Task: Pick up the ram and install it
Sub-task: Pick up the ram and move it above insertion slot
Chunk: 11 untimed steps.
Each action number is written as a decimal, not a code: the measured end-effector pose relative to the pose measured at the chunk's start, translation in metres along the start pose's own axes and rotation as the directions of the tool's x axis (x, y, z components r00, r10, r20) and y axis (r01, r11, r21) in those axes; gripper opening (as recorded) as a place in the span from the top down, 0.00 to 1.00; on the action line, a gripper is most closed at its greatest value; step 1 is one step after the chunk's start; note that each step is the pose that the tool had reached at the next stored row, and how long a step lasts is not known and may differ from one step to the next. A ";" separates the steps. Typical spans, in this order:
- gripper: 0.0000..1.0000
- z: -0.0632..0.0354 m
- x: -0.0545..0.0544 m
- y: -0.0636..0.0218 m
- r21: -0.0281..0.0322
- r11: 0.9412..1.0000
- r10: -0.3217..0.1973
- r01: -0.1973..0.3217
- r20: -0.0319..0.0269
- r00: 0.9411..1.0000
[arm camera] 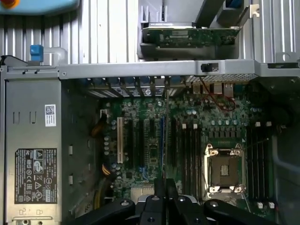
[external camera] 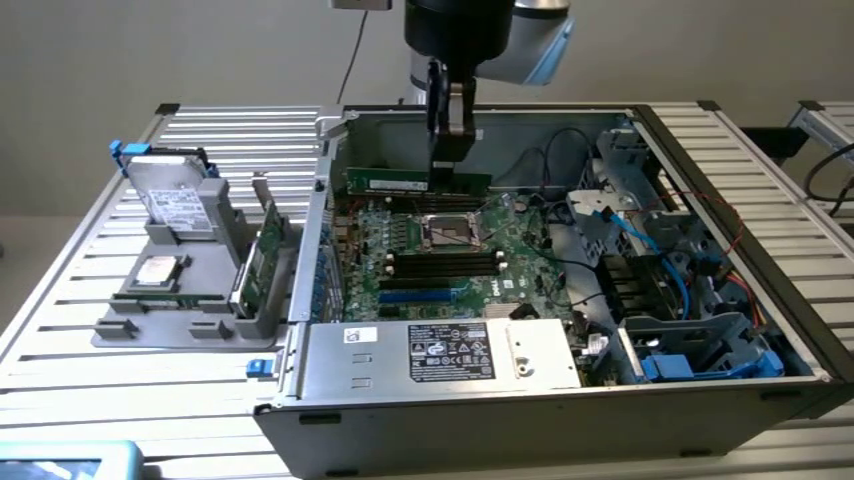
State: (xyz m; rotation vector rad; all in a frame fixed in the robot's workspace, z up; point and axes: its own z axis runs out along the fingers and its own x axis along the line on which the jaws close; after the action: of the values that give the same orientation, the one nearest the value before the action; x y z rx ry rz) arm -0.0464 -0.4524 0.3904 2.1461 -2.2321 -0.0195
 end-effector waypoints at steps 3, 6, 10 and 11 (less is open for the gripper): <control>0.87 0.0010 -0.006 -0.0092 0.000 1.000 0.000 0.000 0.000 1.000; 0.87 0.0017 -0.013 -0.0141 0.011 1.000 0.000 0.000 0.000 1.000; 0.87 0.0019 -0.022 -0.0163 0.045 0.999 0.001 -0.001 0.002 1.000; 0.87 0.0020 -0.024 -0.0164 0.052 0.999 0.001 -0.001 0.002 1.000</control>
State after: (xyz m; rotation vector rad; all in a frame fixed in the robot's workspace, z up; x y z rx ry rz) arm -0.0292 -0.4289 0.3871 2.1712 -2.2595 0.0364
